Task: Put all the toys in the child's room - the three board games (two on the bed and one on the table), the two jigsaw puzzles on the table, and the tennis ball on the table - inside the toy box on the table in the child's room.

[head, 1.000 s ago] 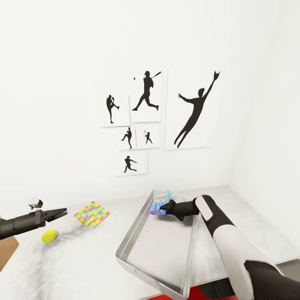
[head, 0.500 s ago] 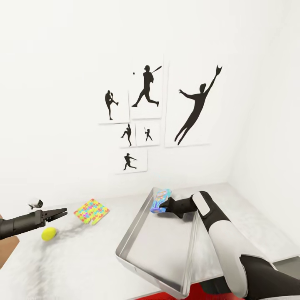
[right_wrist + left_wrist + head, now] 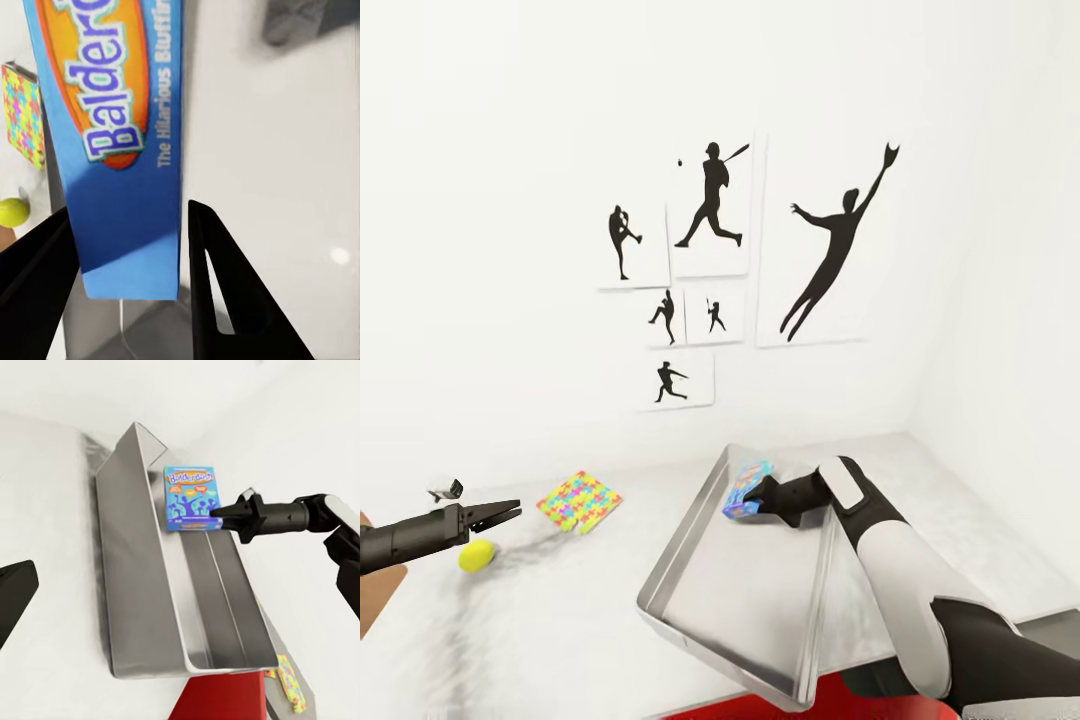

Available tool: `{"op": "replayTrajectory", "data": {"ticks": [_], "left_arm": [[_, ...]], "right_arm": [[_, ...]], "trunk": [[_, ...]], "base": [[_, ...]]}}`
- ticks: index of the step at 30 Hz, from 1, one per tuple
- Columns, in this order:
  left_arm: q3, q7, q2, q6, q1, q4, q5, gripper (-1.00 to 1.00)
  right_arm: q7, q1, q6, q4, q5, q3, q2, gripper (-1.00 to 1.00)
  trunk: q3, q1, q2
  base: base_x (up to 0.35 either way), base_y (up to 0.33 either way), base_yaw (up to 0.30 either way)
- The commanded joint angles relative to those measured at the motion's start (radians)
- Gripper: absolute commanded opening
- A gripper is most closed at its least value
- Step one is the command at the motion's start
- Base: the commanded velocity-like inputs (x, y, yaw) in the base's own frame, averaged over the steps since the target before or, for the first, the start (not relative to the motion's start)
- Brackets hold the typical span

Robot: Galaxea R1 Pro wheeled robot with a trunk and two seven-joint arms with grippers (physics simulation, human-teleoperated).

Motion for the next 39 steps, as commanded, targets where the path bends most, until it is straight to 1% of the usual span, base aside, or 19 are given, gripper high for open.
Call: {"op": "replayTrajectory", "data": {"ticks": [1, 3, 5, 9, 33, 39], "left_arm": [[0.000, -0.004, 0.001, 0.011, -0.001, 0.000, 0.000, 1.00], [0.000, -0.004, 0.001, 0.011, -0.001, 0.000, 0.000, 1.00], [0.000, -0.004, 0.001, 0.011, -0.001, 0.000, 0.000, 1.00], [0.000, -0.004, 0.001, 0.011, -0.001, 0.000, 0.000, 1.00], [0.000, -0.004, 0.002, 0.011, -0.001, 0.000, 0.000, 1.00], [0.000, -0.004, 0.002, 0.011, -0.001, 0.000, 0.000, 1.00]], "right_arm": [[-0.024, -0.003, 0.003, -0.001, -0.018, -0.006, 0.002, -1.00], [-0.036, -0.005, 0.003, 0.000, -0.025, -0.006, 0.004, -1.00], [-0.046, -0.007, 0.002, 0.000, -0.030, -0.006, 0.015, -1.00], [-0.049, -0.010, 0.001, -0.001, -0.032, -0.006, 0.024, -1.00], [-0.053, -0.020, -0.005, -0.007, -0.031, -0.006, 0.028, -1.00], [-0.053, -0.020, -0.045, -0.009, -0.031, -0.006, 0.037, -1.00]], "trunk": [[-0.004, 0.000, -0.002], [-0.007, 0.000, -0.002], [-0.010, 0.000, -0.002], [-0.017, 0.000, -0.002], [-0.057, 0.000, -0.002], [-0.065, 0.000, -0.002]], "base": [[0.000, 0.000, 0.000], [0.000, 0.000, 0.000], [0.000, 0.000, 0.000], [0.000, 0.000, 0.000], [0.000, 0.000, 0.000], [0.000, 0.000, 0.000]]}}
